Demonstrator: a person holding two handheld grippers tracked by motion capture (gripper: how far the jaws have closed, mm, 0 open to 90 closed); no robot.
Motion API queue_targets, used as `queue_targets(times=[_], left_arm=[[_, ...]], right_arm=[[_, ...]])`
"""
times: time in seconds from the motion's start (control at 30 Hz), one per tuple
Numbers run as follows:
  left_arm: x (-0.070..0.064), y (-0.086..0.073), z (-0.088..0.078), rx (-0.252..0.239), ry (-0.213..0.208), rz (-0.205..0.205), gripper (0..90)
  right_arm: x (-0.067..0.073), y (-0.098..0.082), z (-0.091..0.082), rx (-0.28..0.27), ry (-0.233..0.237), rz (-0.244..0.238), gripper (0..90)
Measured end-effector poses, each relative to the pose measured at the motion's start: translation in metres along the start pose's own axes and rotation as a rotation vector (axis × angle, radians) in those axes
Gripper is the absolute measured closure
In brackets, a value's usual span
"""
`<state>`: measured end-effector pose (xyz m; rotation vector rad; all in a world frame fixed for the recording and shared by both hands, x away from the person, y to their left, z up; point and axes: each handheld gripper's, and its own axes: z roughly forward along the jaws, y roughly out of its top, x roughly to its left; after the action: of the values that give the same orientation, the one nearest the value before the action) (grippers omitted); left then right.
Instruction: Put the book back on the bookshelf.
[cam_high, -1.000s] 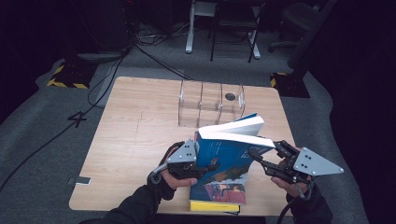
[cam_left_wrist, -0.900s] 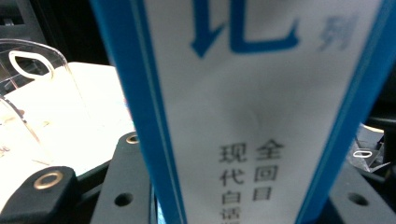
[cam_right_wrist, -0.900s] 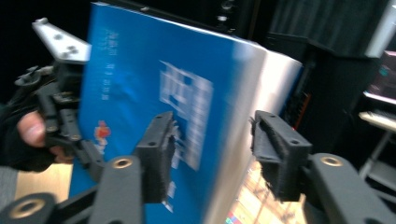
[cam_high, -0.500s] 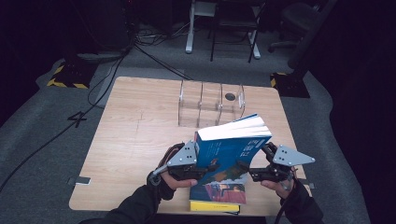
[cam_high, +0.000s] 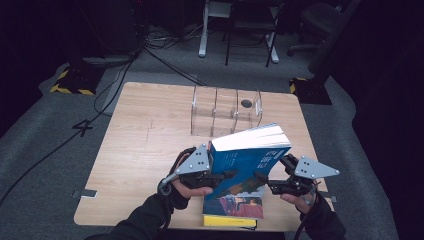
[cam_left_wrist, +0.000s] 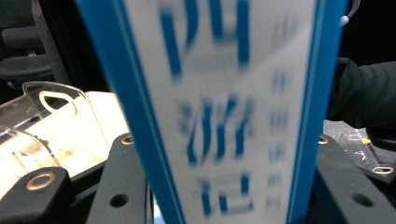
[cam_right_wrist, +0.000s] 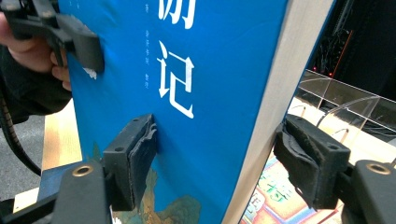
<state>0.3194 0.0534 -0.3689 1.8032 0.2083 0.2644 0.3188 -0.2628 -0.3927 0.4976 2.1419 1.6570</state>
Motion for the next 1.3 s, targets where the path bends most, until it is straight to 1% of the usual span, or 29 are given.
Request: queue_targets(times=[0.07,0.1,0.13,0.2,0.43,0.53,0.6,0.63,0.67,0.7,0.77,0.8,0.87,0.9,0.93,1.0,1.03,1.1,1.17,1.2,1.3], left_arm=[[0.001,0.003,0.000,-0.007,0.000,-0.002,55.9],[0.002,0.007,-0.001,-0.019,0.002,-0.001,55.7],[0.002,0.007,-0.001,-0.019,0.002,-0.001,55.6],[0.003,0.012,-0.001,-0.044,0.005,-0.009,55.7],[0.008,0.031,-0.001,-0.073,0.013,-0.005,55.0],[0.010,0.039,0.000,-0.098,0.016,-0.013,54.5],[0.013,0.044,-0.001,-0.113,0.011,-0.017,54.0],[0.014,0.047,-0.002,-0.119,0.011,-0.024,54.0],[0.015,0.049,-0.002,-0.122,0.011,-0.022,53.8],[0.016,0.052,-0.002,-0.120,0.006,-0.024,54.0],[0.017,0.055,-0.001,-0.097,-0.003,-0.027,55.3],[0.018,0.055,-0.001,-0.095,-0.004,-0.031,55.9],[0.021,0.055,-0.001,-0.095,-0.002,-0.053,56.7],[0.021,0.055,-0.001,-0.095,-0.002,-0.053,57.0],[0.023,0.055,-0.001,-0.096,-0.007,-0.063,57.0],[0.025,0.055,-0.001,-0.094,0.005,-0.077,57.5],[0.027,0.055,-0.001,-0.094,0.015,-0.090,57.5],[0.029,0.055,0.000,-0.092,0.021,-0.101,58.1],[0.029,0.057,0.000,-0.087,0.024,-0.090,58.6],[0.027,0.058,0.000,-0.080,0.029,-0.079,58.8],[0.026,0.063,0.000,-0.079,0.039,-0.075,59.4]], right_arm=[[0.000,0.000,0.000,0.000,-0.001,-0.001,30.5],[0.000,0.000,0.000,0.000,-0.001,-0.002,30.5],[0.000,0.000,0.000,0.000,-0.001,-0.002,30.5],[0.000,0.000,0.001,-0.002,-0.003,0.000,30.4],[-0.001,0.000,0.001,-0.001,-0.009,-0.003,30.5],[-0.002,0.000,0.002,-0.001,-0.007,-0.001,30.4],[-0.002,0.000,0.002,0.000,-0.009,-0.004,30.5],[-0.001,0.000,0.002,0.002,-0.010,-0.003,30.5],[-0.001,0.000,0.001,0.005,-0.011,-0.003,30.5],[-0.001,0.000,0.001,0.007,-0.009,-0.004,30.4],[-0.002,0.000,0.002,0.007,-0.011,-0.001,30.3],[-0.002,0.000,0.001,0.010,-0.012,0.004,30.4],[-0.003,-0.001,0.001,0.009,-0.011,0.004,30.5],[-0.003,-0.001,0.001,0.009,-0.011,0.004,30.5],[-0.004,-0.001,0.000,0.012,-0.013,0.006,31.1],[-0.006,-0.002,-0.004,0.012,-0.007,0.013,34.4],[-0.006,-0.002,-0.005,0.008,-0.006,0.013,33.8],[-0.008,-0.003,-0.008,0.015,-0.019,0.015,33.9],[-0.010,-0.006,-0.011,0.027,-0.026,0.024,33.8],[-0.012,-0.007,-0.012,0.036,-0.036,0.016,33.7],[-0.018,-0.015,-0.017,0.064,-0.057,0.048,33.6]])
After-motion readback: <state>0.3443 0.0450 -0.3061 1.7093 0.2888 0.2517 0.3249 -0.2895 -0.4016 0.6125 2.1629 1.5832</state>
